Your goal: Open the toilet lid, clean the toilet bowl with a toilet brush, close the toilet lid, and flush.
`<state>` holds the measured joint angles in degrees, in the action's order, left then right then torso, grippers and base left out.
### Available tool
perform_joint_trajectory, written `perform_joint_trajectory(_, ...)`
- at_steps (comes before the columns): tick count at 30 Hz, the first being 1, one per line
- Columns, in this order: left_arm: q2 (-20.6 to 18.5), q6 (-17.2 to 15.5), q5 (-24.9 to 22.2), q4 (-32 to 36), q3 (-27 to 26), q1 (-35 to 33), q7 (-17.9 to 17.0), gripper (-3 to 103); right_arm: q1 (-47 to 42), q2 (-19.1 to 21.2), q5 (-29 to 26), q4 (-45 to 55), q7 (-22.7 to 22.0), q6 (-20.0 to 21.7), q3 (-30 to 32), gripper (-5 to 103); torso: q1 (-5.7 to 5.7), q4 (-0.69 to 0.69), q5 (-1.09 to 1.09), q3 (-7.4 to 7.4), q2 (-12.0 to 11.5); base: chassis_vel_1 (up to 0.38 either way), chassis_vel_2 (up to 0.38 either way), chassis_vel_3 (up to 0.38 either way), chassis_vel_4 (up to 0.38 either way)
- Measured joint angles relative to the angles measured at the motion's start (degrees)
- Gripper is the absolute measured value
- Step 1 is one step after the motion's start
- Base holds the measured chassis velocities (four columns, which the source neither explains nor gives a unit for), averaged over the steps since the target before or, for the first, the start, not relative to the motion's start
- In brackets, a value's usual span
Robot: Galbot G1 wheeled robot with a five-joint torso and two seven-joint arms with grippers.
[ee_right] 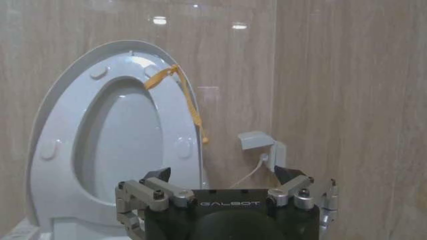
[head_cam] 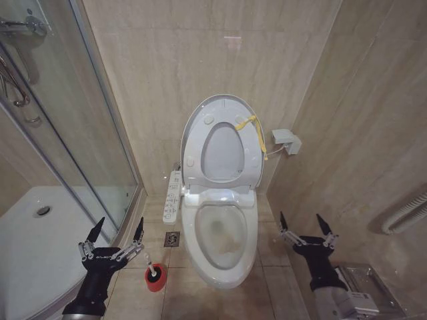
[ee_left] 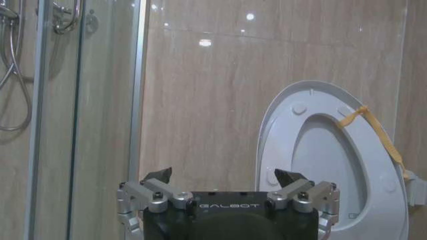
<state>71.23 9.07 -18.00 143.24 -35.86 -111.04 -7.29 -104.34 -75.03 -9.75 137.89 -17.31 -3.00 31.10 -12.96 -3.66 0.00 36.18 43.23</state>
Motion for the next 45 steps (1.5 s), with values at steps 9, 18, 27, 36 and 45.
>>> perform_joint_trajectory(9,0.0,0.0,0.0,0.0,0.0,0.0,0.0,100,1.48,0.58,-1.11,0.18,-0.16,0.59,-0.69,100,0.0,-0.01,0.0,0.0,0.0,0.0,0.0,0.0,0.0)
perform_joint_trajectory(18,0.0,0.0,0.0,0.0,0.0,0.0,0.0,100,1.26,-0.35,-1.21,0.85,-1.38,1.61,-0.85,100,0.0,-0.01,0.0,0.0,0.0,0.0,0.0,0.0,0.0)
perform_joint_trajectory(27,0.0,0.0,0.0,0.0,0.0,0.0,0.0,100,1.26,-0.41,-1.16,0.87,-1.48,1.69,-0.89,100,0.0,-0.01,0.0,0.0,0.0,0.0,0.0,0.0,0.0)
perform_joint_trajectory(36,0.0,0.0,0.0,0.0,0.0,0.0,0.0,100,1.27,-0.41,-1.14,0.87,-1.51,1.7,-0.89,100,0.0,-0.01,0.0,0.0,0.0,0.0,0.0,0.0,0.0)
perform_joint_trajectory(45,0.0,0.0,0.0,0.0,0.0,0.0,0.0,100,1.28,-0.41,-1.14,0.87,-1.51,1.7,-0.88,100,0.0,-0.01,0.0,0.0,0.0,0.0,0.0,0.0,0.0)
